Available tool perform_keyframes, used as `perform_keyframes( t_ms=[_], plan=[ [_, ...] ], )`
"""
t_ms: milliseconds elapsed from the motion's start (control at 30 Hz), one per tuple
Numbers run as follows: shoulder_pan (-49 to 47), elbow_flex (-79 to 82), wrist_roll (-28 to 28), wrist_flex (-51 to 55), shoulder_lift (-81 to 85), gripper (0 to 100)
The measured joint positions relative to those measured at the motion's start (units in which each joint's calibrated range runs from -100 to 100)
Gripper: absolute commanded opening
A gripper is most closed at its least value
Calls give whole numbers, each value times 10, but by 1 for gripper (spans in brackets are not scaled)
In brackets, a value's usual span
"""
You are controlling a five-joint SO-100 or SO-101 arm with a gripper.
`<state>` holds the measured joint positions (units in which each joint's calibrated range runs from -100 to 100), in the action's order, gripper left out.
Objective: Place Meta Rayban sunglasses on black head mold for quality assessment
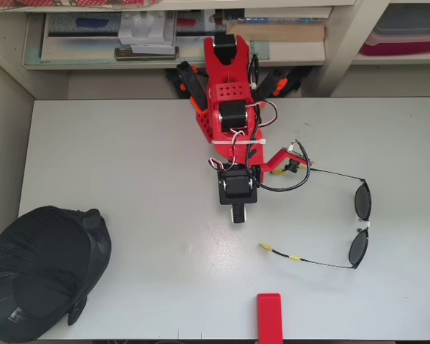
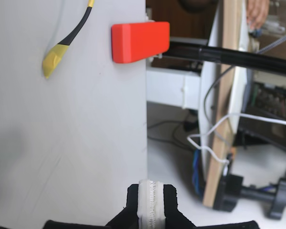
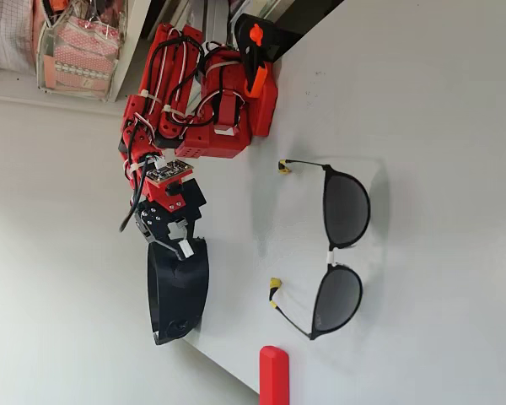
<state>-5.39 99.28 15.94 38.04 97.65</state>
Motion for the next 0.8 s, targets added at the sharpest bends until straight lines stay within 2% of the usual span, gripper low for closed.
perform_keyframes(
  t_ms=[800],
  plan=[
    [0,0,0,0,0,0]
  ],
)
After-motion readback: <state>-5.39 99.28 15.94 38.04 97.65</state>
